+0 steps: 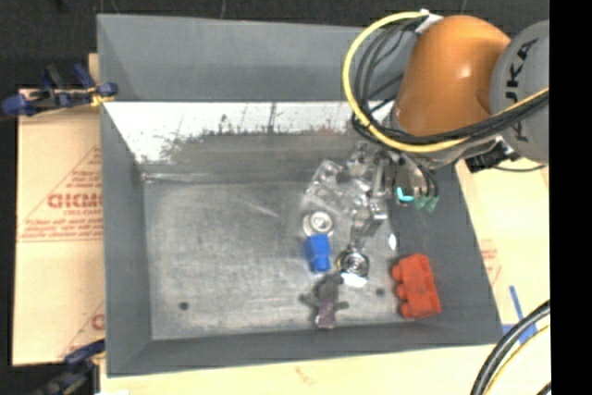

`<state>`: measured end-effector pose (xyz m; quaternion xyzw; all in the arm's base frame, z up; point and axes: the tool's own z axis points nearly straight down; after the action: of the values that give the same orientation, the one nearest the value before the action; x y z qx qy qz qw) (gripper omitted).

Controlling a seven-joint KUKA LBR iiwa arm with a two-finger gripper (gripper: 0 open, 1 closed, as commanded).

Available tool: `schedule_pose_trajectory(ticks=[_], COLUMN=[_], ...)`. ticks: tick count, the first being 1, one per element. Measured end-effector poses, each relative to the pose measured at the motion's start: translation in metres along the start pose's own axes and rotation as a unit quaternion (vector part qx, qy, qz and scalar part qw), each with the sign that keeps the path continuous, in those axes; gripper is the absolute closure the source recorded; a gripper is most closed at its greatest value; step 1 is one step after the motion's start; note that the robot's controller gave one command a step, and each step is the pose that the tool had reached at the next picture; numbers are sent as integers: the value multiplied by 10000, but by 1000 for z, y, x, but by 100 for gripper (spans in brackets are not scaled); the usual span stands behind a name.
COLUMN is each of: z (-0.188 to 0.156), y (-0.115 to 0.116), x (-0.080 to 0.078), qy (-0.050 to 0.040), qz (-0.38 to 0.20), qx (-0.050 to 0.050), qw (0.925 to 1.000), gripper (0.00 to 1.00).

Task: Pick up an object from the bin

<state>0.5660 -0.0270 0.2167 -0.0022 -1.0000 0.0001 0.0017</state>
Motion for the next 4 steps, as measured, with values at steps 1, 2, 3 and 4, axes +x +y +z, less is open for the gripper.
schedule_pose_trajectory(ticks=[1,2,3,4], z=[122,140,141,142], y=[-62,9,39,39], x=[8,58,83,87], qy=[-5,-44,-173,-86], qz=[-1125,-2672,-2658,-2659], qx=[6,7,51,24], qw=[9936,9636,9639,9640], gripper=[0,0,0,100])
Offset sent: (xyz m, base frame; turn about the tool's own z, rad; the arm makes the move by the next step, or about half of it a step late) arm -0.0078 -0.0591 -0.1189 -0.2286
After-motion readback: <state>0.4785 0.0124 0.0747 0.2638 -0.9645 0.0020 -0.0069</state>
